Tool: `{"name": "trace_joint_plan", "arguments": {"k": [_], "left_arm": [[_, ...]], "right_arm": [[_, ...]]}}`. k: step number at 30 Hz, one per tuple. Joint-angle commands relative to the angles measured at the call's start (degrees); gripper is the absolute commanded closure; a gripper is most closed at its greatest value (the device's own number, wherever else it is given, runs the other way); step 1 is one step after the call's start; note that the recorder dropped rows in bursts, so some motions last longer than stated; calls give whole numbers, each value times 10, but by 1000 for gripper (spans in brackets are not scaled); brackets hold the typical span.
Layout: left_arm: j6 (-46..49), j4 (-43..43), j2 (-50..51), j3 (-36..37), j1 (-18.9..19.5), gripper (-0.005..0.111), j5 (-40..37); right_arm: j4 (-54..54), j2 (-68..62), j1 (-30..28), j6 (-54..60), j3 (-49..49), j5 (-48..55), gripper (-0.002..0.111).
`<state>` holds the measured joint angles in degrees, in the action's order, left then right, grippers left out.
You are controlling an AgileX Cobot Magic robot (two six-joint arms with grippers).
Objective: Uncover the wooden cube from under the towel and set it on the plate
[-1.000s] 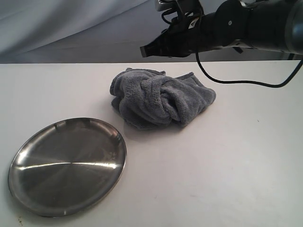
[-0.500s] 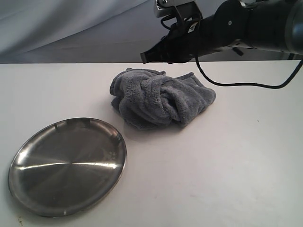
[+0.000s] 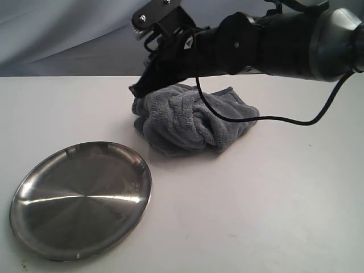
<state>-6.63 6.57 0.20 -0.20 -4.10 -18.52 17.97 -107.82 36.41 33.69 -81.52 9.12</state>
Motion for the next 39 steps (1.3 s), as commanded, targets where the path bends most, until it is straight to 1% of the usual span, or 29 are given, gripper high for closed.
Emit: {"name": "trace_joint_plan", "arguments": {"k": [1,5,8,9,11,14,16,19,22,24,28,30,33,35,37,39], "left_arm": [[-3,0,-2,2,-2,107,5],[-3,0,-2,2,-2,107,5],[-3,0,-2,2,-2,107,5],[-3,0,-2,2,-2,107,5],[-1,0,-2,2,-2,107,5],[-1,0,-2,2,-2,107,5],[-1,0,-2,2,-2,107,5],[-1,0,-2,2,-2,107,5],[-1,0,-2,2,-2,107,5],[-3,0,-2,2,-2,107,5],[-3,0,-2,2,-2,107,5],[-3,0,-2,2,-2,107,5],[-3,0,-2,2,-2,107,5],[-3,0,-2,2,-2,107,5],[-1,0,-2,2,-2,107,5],[-1,0,-2,2,-2,107,5]], "right_arm": [[6,0,8,8,-2,-151,108],[7,2,1,8,-2,-160,108],[47,2,-22,7,-2,-140,108],[79,2,-38,7,-2,-127,108],[120,2,-66,7,-2,-91,108],[125,2,-106,7,-2,-22,108],[113,2,-127,7,-2,31,108],[73,2,-140,8,-2,104,108],[16,2,-139,13,-2,168,108],[11,2,-135,43,-2,214,108],[50,2,-123,115,-2,284,108],[100,2,-116,148,-2,307,108],[188,2,-97,164,-2,308,108],[237,2,-79,195,-2,297,108],[283,2,-59,243,-2,265,108],[310,2,-41,291,-2,211,108]]}}
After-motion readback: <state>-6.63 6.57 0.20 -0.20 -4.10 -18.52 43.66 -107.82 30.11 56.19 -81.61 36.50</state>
